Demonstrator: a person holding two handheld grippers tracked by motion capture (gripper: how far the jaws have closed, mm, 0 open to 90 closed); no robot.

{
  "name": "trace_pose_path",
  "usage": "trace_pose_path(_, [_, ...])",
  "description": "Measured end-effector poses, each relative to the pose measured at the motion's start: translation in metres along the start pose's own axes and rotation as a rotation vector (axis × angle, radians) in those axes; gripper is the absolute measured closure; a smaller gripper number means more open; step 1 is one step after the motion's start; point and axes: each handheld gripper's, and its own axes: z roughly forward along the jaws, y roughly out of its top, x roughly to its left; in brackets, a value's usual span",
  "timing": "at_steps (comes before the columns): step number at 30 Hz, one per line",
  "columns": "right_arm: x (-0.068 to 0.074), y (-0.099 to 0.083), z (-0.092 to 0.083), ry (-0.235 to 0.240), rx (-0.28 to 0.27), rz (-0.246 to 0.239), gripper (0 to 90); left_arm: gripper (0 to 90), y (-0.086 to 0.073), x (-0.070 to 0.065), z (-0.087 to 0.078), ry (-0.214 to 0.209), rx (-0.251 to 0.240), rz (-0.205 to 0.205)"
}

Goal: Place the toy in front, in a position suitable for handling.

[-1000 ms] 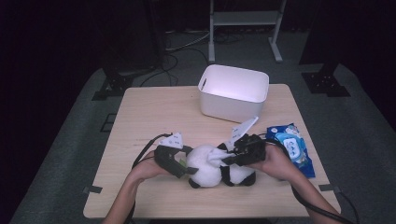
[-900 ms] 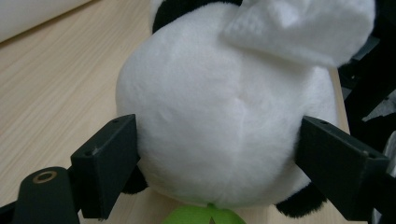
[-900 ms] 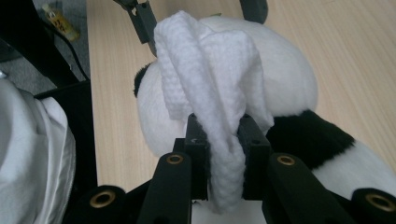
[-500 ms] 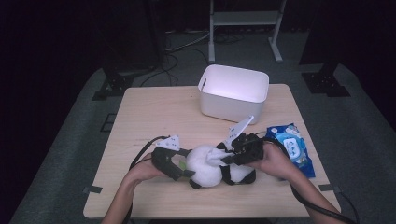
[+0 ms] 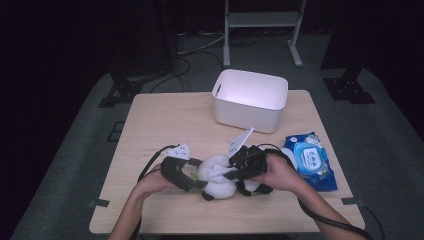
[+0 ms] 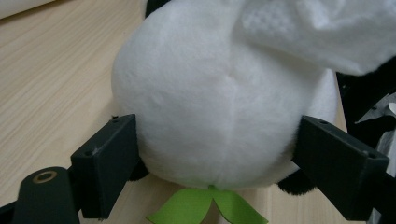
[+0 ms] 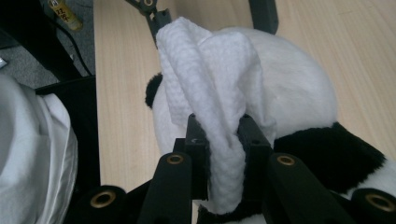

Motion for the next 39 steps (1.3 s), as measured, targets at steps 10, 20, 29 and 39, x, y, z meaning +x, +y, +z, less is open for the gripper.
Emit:
trace_pose_path(10, [-0.021, -0.01, -0.02, -0.131, -0.004, 0.058, 76.6, 11.9, 0.0, -0.004, 0.004, -0.025, 0.035, 0.013])
trace_pose_path(20, [-0.034, -0.014, -0.015, -0.09, -0.046, 0.118, 76.6, 11.7, -0.001, -0.003, 0.005, -0.019, 0.03, 0.01])
trace_pose_path(29, [-0.015, -0.013, -0.009, -0.027, -0.028, 0.084, 76.4, 11.7, -0.004, 0.001, 0.005, -0.007, 0.025, -0.015])
trace_pose_path(39, [-0.001, 0.001, 0.0, 0.004, -0.03, 0.029, 76.4, 12.2, -0.004, 0.001, 0.005, -0.032, 0.01, -0.017])
